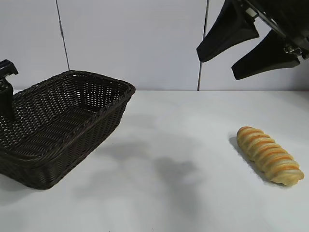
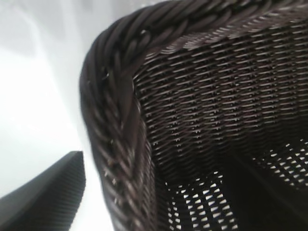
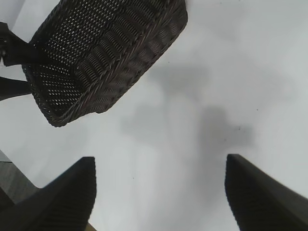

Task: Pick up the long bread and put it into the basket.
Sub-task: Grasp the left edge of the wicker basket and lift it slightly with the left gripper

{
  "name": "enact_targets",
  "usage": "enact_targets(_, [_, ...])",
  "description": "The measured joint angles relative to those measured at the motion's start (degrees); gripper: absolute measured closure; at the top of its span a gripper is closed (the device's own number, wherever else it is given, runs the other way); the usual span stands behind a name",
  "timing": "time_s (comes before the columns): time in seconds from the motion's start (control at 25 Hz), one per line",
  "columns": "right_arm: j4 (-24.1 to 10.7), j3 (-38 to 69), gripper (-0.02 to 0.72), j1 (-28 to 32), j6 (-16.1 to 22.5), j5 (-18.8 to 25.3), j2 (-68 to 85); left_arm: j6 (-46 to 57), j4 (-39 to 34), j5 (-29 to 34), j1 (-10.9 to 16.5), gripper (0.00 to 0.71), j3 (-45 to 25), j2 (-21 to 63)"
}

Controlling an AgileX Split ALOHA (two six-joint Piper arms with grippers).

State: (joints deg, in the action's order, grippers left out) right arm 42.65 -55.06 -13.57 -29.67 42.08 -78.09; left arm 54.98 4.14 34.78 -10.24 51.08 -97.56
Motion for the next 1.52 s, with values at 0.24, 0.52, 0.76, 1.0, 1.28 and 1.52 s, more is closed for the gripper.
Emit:
enact_targets(0.24, [0.00,0.00,0.167,0.00,0.00,0.00,0.00,1.12,0.00,-0.41,0.00,0.247,0.00,-0.63])
enact_targets(0.52, [0.00,0.00,0.167,0.00,0.00,0.00,0.00,1.29,0.00,-0.55,0.00,0.352,0.00,-0.63])
enact_targets(0.76, [0.00,0.00,0.167,0.00,0.00,0.00,0.00,1.35,0.00,-0.55,0.00,0.470,0.00,-0.63])
enact_targets(1.0, [0.00,0.00,0.167,0.00,0.00,0.00,0.00,2.36,0.32,-0.94,0.00,0.588,0.04,-0.63])
enact_targets(1.28, [0.00,0.00,0.167,0.00,0.00,0.00,0.00,1.78,1.96,0.08,0.00,0.604,0.87,-0.63])
enact_targets(1.52, [0.00,0.00,0.167,0.00,0.00,0.00,0.00,-3.31,3.30,6.39,0.00,0.611,6.24,-0.02])
